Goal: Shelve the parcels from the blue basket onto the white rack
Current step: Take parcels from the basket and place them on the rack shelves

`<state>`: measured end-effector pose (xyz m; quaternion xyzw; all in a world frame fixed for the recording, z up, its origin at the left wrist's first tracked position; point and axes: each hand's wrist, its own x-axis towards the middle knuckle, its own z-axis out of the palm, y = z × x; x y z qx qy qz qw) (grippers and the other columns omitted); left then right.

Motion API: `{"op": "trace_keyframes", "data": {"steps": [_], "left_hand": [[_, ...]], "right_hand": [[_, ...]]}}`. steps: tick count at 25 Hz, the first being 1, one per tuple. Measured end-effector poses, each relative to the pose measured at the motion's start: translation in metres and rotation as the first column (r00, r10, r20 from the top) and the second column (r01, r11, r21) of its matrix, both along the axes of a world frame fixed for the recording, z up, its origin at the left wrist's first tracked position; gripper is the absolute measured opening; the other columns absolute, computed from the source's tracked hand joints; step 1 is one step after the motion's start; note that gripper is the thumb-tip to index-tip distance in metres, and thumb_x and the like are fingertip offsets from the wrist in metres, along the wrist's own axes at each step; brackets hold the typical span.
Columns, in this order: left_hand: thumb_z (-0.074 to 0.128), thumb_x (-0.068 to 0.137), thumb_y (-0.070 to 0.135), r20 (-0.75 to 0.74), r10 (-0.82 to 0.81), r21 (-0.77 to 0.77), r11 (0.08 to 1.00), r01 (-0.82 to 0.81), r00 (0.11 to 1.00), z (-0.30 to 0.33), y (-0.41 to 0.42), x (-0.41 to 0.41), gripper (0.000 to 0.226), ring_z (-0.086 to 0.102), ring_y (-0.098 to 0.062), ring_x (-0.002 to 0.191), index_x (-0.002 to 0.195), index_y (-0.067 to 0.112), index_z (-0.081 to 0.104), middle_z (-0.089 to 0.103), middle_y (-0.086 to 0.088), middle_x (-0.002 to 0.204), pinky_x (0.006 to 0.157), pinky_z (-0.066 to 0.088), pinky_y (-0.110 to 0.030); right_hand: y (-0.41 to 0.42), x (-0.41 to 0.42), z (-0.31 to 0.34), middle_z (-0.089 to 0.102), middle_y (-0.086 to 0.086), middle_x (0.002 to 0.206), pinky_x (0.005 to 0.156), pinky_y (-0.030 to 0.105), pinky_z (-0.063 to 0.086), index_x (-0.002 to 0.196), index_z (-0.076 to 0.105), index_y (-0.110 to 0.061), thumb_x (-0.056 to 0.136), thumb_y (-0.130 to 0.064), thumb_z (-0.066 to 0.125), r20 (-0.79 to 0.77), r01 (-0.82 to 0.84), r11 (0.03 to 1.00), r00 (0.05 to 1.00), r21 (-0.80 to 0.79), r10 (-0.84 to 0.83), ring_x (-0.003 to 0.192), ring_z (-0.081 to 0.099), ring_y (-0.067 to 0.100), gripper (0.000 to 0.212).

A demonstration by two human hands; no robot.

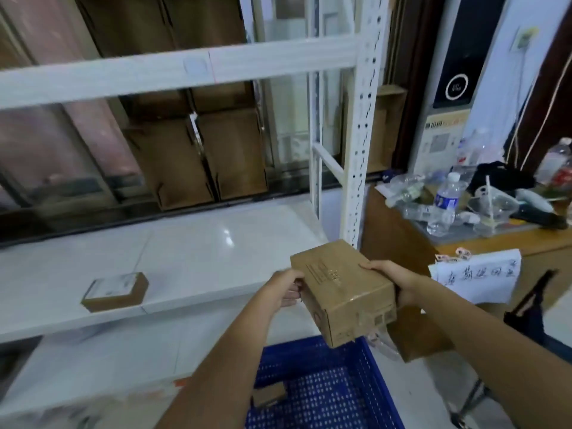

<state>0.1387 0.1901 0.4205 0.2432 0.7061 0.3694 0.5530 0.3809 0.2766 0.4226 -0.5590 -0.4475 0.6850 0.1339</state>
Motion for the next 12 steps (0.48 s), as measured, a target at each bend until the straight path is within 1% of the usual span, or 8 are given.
{"op": "trace_keyframes", "data": {"steps": [2, 4, 5, 6, 7, 8, 10, 12], "left_hand": [[0.063, 0.085, 0.036, -0.043, 0.01, 0.078, 0.997, -0.007, 0.999, 0.091, -0.001, -0.007, 0.038, 0.056, -0.019, 0.078, 0.108, 0.007, 0.055, 0.056, -0.01, 0.095, 0.08, 0.049, -0.029], [0.066, 0.082, 0.045, -0.054, 0.018, 0.12, 0.993, -0.011, 0.998, 0.17, -0.004, -0.018, 0.055, 0.056, -0.019, 0.085, 0.12, 0.009, 0.05, 0.055, -0.011, 0.106, 0.079, 0.05, -0.028], [0.067, 0.08, 0.049, -0.053, 0.008, 0.121, 0.993, -0.002, 0.999, 0.203, -0.007, -0.023, 0.062, 0.056, -0.022, 0.094, 0.124, 0.01, 0.048, 0.053, -0.013, 0.114, 0.084, 0.049, -0.03], [0.067, 0.078, 0.053, -0.056, -0.032, 0.105, 0.994, 0.038, 0.998, 0.236, -0.011, -0.029, 0.066, 0.055, -0.025, 0.102, 0.126, 0.012, 0.049, 0.051, -0.014, 0.118, 0.091, 0.047, -0.033], [0.068, 0.076, 0.056, -0.067, -0.111, 0.088, 0.989, 0.117, 0.992, 0.265, -0.017, -0.033, 0.064, 0.055, -0.027, 0.106, 0.123, 0.015, 0.051, 0.051, -0.012, 0.115, 0.094, 0.045, -0.034], [0.068, 0.075, 0.057, -0.067, -0.191, 0.077, 0.978, 0.196, 0.979, 0.289, -0.023, -0.036, 0.06, 0.055, -0.028, 0.107, 0.118, 0.019, 0.054, 0.051, -0.01, 0.111, 0.094, 0.043, -0.035], [0.068, 0.072, 0.058, -0.029, -0.292, 0.082, 0.953, 0.293, 0.956, 0.325, -0.035, -0.041, 0.056, 0.056, -0.03, 0.111, 0.115, 0.024, 0.059, 0.058, -0.008, 0.114, 0.1, 0.043, -0.04], [0.072, 0.068, 0.058, 0.011, -0.346, 0.108, 0.933, 0.343, 0.938, 0.345, -0.046, -0.043, 0.055, 0.057, -0.032, 0.114, 0.112, 0.026, 0.064, 0.065, -0.01, 0.116, 0.093, 0.047, -0.049]], "right_hand": [[0.002, 0.006, 0.087, 0.068, 0.019, 0.115, 0.097, 0.046, 0.049, 0.121, 0.064, -0.014, 0.073, -0.052, 0.072, 0.002, -0.037, 0.998, 0.999, 0.048, 0.037, 0.107, 0.063, 0.035, 0.062], [0.005, 0.012, 0.165, 0.069, 0.02, 0.117, 0.101, 0.048, 0.047, 0.122, 0.064, -0.013, 0.069, -0.052, 0.075, 0.008, -0.099, 0.989, 0.995, 0.111, 0.099, 0.111, 0.063, 0.036, 0.067], [0.007, 0.014, 0.197, 0.07, 0.02, 0.115, 0.1, 0.048, 0.047, 0.122, 0.063, -0.013, 0.068, -0.051, 0.077, 0.013, -0.124, 0.982, 0.992, 0.143, 0.124, 0.109, 0.064, 0.036, 0.068], [0.009, 0.016, 0.229, 0.072, 0.019, 0.111, 0.099, 0.048, 0.048, 0.122, 0.062, -0.012, 0.068, -0.05, 0.077, 0.019, -0.155, 0.973, 0.988, 0.174, 0.154, 0.105, 0.066, 0.036, 0.068], [0.01, 0.018, 0.256, 0.072, 0.019, 0.109, 0.098, 0.048, 0.048, 0.123, 0.062, -0.012, 0.069, -0.05, 0.077, 0.019, -0.192, 0.96, 0.981, 0.202, 0.192, 0.102, 0.067, 0.035, 0.068], [0.012, 0.019, 0.278, 0.071, 0.019, 0.111, 0.098, 0.047, 0.048, 0.124, 0.063, -0.011, 0.07, -0.049, 0.077, 0.025, -0.225, 0.944, 0.974, 0.241, 0.226, 0.103, 0.067, 0.035, 0.068], [0.014, 0.016, 0.313, 0.066, 0.02, 0.119, 0.095, 0.046, 0.048, 0.126, 0.062, -0.01, 0.07, -0.05, 0.076, 0.047, -0.297, 0.909, 0.954, 0.291, 0.297, 0.107, 0.062, 0.036, 0.07], [0.015, 0.009, 0.331, 0.065, 0.02, 0.117, 0.086, 0.042, 0.052, 0.126, 0.063, -0.008, 0.066, -0.049, 0.078, 0.028, -0.354, 0.895, 0.932, 0.273, 0.361, 0.102, 0.063, 0.034, 0.074]]}}
